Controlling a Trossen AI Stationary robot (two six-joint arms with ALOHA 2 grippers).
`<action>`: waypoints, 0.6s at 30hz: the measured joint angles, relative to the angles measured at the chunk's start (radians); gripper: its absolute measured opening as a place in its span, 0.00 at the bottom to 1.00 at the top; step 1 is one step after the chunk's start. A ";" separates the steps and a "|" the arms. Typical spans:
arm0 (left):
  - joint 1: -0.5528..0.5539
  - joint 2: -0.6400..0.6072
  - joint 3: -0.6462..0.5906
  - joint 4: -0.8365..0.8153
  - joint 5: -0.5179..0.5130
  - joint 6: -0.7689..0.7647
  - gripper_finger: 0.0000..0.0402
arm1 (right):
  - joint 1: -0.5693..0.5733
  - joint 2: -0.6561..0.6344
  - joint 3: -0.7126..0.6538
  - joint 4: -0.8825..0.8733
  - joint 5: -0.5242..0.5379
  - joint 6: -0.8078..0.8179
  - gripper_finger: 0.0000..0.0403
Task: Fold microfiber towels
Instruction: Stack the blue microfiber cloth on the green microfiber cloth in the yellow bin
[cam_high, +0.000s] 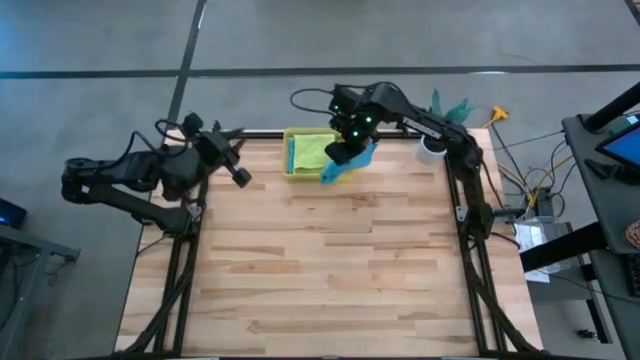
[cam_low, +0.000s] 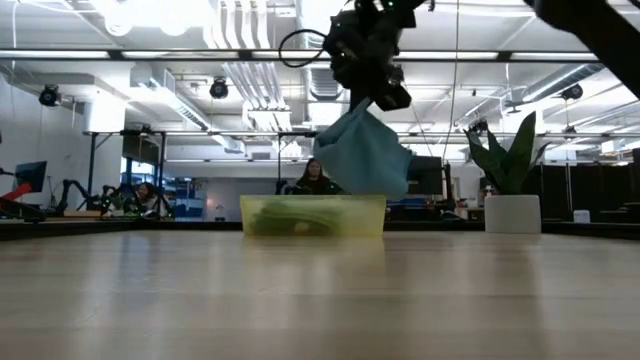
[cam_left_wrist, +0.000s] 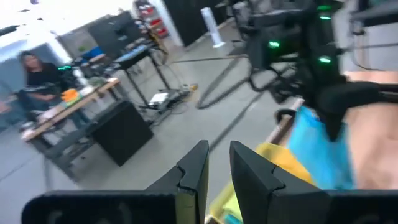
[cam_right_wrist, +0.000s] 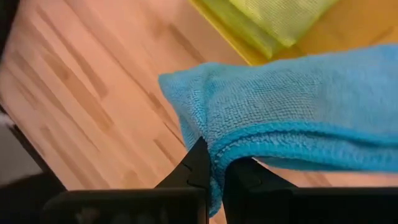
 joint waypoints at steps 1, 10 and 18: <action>0.000 -0.004 0.007 0.000 -0.019 0.004 0.13 | 0.001 0.014 0.035 -0.024 0.001 -0.020 0.03; 0.006 -0.029 0.047 0.001 -0.093 0.053 0.13 | -0.023 0.122 0.163 0.028 0.012 -0.070 0.03; 0.006 -0.021 0.064 0.000 -0.097 0.057 0.13 | -0.020 0.227 0.173 -0.010 0.020 -0.154 0.03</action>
